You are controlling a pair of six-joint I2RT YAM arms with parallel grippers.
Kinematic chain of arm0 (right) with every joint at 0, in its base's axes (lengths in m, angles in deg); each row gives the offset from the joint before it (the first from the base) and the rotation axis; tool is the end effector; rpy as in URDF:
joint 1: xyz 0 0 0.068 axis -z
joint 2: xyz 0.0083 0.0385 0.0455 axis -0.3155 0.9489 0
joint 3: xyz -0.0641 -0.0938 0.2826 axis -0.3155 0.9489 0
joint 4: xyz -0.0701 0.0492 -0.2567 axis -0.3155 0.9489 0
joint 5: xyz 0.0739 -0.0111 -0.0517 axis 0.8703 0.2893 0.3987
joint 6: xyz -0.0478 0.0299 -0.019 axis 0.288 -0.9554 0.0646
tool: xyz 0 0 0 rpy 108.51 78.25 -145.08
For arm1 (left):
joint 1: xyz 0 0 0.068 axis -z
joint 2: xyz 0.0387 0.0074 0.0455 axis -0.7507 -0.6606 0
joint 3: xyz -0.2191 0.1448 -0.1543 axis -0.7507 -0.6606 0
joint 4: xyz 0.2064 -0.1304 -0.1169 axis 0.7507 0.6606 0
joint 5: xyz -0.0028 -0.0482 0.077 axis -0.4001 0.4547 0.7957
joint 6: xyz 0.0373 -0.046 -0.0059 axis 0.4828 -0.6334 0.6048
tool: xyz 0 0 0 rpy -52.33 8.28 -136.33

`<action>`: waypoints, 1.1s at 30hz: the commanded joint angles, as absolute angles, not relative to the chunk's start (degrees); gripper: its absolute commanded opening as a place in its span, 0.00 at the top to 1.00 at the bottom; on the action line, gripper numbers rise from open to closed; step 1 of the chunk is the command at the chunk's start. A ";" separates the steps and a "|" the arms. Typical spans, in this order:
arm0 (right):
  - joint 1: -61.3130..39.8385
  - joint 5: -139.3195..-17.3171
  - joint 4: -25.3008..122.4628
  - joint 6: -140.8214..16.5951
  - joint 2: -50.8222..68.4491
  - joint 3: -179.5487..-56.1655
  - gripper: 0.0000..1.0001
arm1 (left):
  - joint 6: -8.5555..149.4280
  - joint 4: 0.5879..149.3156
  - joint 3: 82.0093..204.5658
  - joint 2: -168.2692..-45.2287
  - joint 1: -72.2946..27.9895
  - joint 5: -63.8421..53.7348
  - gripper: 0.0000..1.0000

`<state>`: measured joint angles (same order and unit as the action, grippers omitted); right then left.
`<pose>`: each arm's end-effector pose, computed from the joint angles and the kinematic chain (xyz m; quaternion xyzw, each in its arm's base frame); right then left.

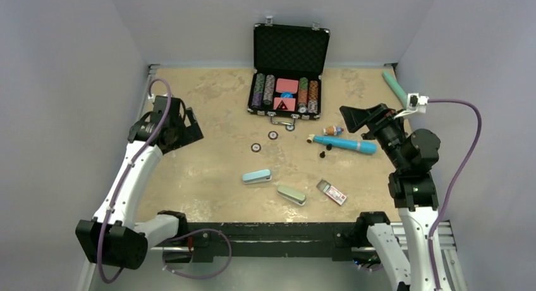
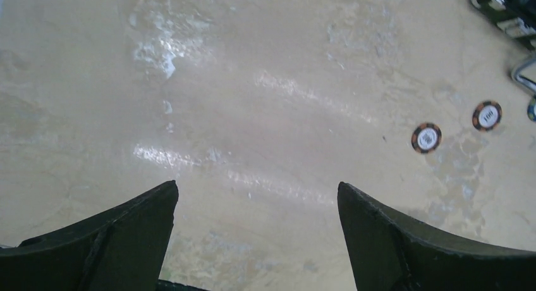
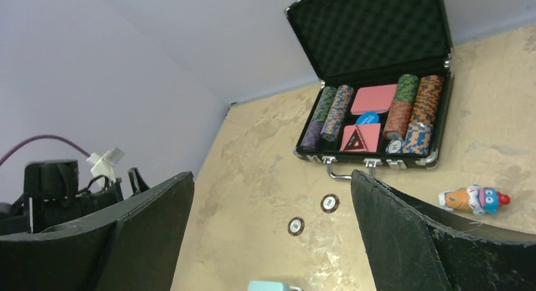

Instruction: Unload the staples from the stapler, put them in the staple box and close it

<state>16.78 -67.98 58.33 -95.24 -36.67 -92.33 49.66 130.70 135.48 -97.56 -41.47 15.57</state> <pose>0.1250 0.0170 0.4164 0.1128 0.6729 0.3561 0.6385 0.2224 -0.0186 0.3407 -0.2381 0.9197 -0.0029 0.3123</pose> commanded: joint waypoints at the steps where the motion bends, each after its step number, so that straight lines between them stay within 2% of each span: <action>1: 15.84 -61.93 58.54 -92.09 -35.62 -93.52 0.02 | 50.86 131.55 132.68 -92.18 -40.13 6.32 0.00; 4: 15.36 -65.96 64.20 -90.43 -33.74 -97.42 0.02 | 53.80 131.13 130.55 -90.86 -38.08 -2.36 0.00; 7: 13.43 -68.37 67.53 -87.96 -32.33 -99.60 0.01 | 55.28 130.79 129.49 -89.97 -31.05 -3.17 0.00; 10: 12.52 -65.64 71.44 -86.42 -28.02 -101.17 0.01 | 57.39 129.67 129.45 -90.89 -25.77 -4.99 0.00; 14: 12.23 -63.25 76.94 -83.39 -22.87 -102.70 0.01 | 62.71 132.21 134.18 -95.76 -19.75 -4.65 0.00; 21: 12.23 -63.41 78.04 -80.04 -24.21 -100.10 0.01 | 66.47 128.52 135.94 -102.74 -11.89 -6.12 0.03; 30: 12.23 -62.80 77.90 -81.39 -28.18 -96.07 0.02 | 73.69 116.27 135.59 -113.64 -5.05 -9.41 0.01; 33: 12.24 -64.09 79.43 -80.09 -28.25 -97.43 0.02 | 75.15 117.49 138.91 -118.52 -3.38 -8.10 0.01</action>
<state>12.39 -63.89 78.25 -82.02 -27.67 -96.13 70.88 120.67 134.36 -114.41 -5.36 -7.43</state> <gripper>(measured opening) 0.985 0.993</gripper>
